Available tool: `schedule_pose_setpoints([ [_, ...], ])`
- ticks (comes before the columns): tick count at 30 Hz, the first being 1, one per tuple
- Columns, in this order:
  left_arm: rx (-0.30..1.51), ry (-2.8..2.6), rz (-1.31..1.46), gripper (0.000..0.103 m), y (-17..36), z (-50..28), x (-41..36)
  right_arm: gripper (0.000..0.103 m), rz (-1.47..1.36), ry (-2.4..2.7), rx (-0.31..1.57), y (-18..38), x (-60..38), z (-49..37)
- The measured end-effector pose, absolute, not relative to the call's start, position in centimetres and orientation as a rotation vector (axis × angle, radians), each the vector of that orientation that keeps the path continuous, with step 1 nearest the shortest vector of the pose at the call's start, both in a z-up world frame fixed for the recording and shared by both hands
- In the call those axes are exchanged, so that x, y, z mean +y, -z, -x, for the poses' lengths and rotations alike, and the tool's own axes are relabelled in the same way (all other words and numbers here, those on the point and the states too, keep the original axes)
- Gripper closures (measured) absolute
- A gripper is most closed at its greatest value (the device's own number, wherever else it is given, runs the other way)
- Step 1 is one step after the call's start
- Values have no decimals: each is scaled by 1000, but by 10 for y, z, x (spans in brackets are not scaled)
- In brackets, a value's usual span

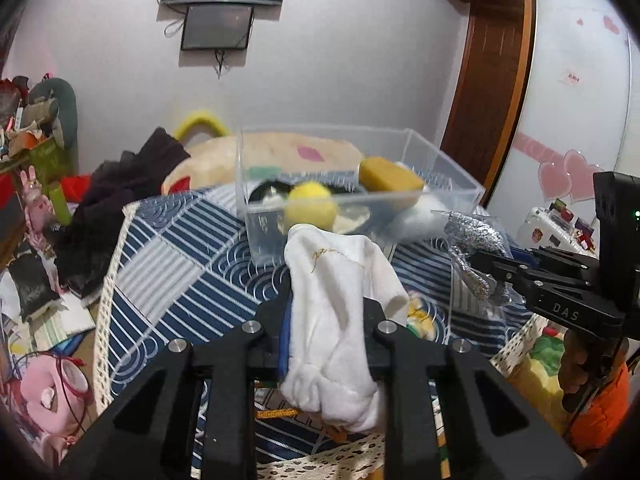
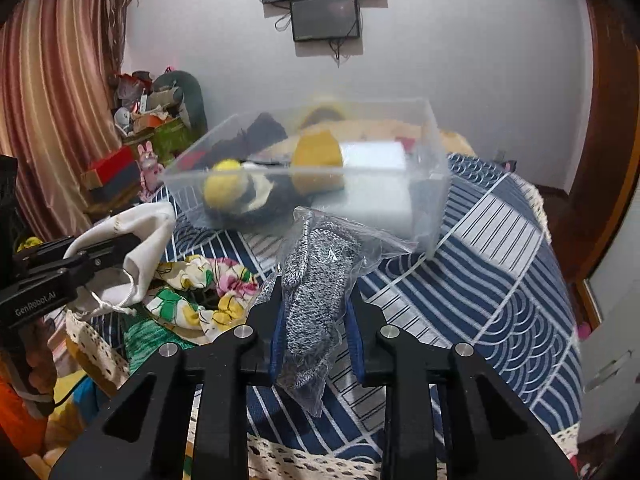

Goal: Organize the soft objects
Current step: 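Carry the pouch into the box with the left gripper while the right drops the mesh bag in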

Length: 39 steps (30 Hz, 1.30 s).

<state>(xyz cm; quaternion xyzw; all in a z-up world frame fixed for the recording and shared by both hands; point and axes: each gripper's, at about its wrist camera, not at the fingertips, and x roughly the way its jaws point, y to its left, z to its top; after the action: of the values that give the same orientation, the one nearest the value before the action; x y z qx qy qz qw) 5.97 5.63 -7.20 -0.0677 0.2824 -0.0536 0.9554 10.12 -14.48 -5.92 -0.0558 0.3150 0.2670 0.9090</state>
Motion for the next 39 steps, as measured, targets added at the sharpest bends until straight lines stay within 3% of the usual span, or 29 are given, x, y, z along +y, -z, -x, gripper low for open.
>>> schedule_pose_setpoints([
  [8, 541, 130, 156, 81, 56, -65, 59, 80, 91, -590, 600, 44, -139, -100],
  [28, 503, 135, 197, 81, 36, -86, 77, 80, 209, -686, 734, 96, -71, -114],
  [39, 510, 167, 157, 81, 31, -103, 55, 80, 118, -635, 647, 62, -102, -107],
])
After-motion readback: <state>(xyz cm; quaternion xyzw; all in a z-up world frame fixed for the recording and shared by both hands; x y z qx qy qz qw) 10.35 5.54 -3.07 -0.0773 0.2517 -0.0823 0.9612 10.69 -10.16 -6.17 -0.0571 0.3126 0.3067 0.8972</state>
